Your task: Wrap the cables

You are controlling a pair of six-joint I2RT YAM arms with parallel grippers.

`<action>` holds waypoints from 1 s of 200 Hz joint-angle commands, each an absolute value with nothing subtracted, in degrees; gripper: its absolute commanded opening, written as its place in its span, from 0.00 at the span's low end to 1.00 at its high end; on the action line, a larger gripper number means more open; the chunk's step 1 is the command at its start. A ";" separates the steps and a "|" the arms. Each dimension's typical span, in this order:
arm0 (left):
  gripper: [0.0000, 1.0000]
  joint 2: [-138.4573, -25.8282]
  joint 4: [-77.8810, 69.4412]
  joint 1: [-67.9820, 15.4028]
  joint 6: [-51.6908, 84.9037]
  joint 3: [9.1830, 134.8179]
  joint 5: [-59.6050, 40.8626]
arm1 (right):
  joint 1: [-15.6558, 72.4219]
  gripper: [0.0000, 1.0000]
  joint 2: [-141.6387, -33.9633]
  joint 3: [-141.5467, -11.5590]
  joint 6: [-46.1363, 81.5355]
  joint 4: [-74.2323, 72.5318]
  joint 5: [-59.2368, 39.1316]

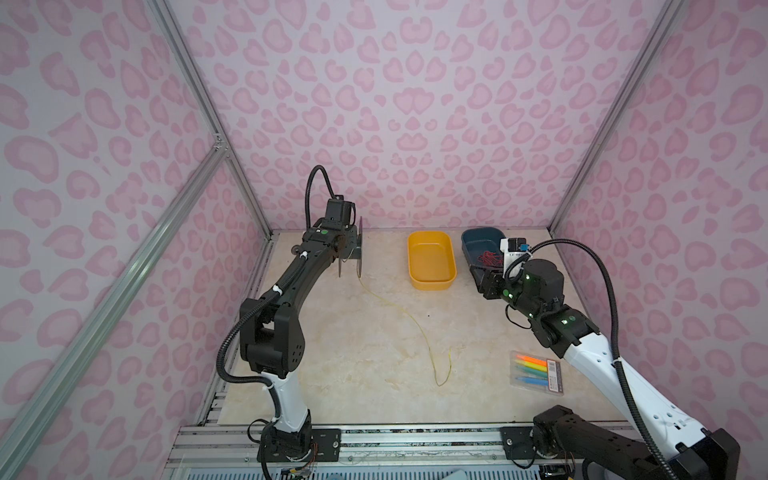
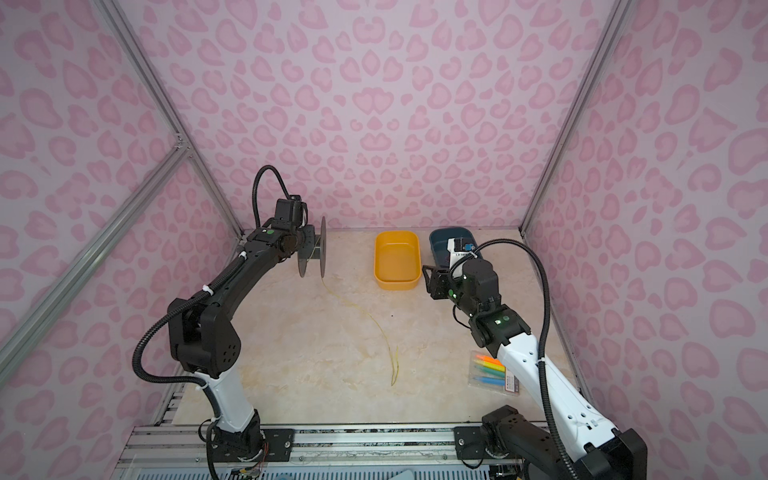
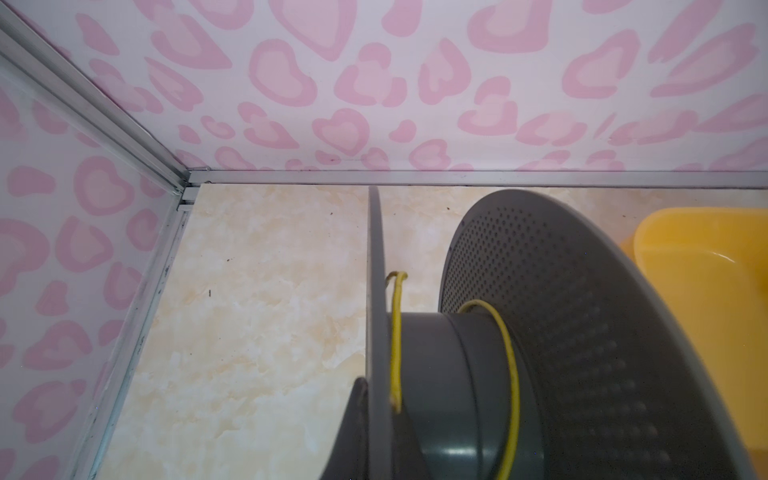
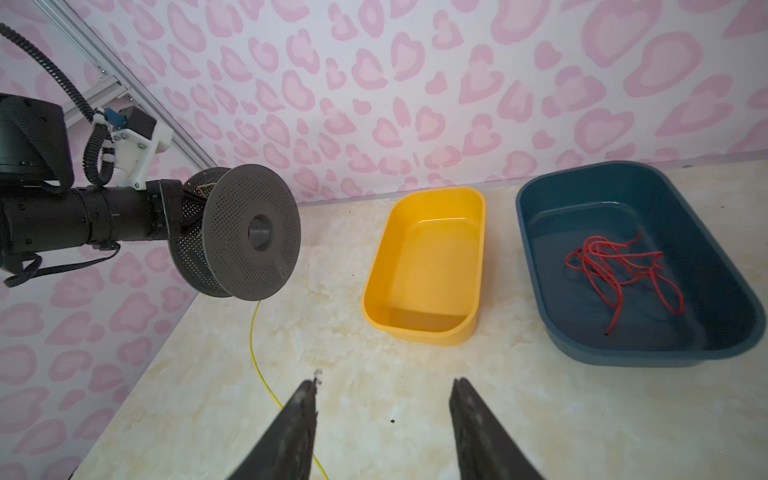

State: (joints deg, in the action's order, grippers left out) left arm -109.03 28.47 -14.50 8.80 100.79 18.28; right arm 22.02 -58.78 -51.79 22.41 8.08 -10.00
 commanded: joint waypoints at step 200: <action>0.04 -118.56 33.31 -10.62 9.03 112.55 20.99 | 48.06 0.70 -41.16 -33.77 29.25 12.97 -8.68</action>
State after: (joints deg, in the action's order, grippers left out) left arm -118.91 35.18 -10.66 8.10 112.38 21.21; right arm 47.77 -39.72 -35.11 26.09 19.27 -7.03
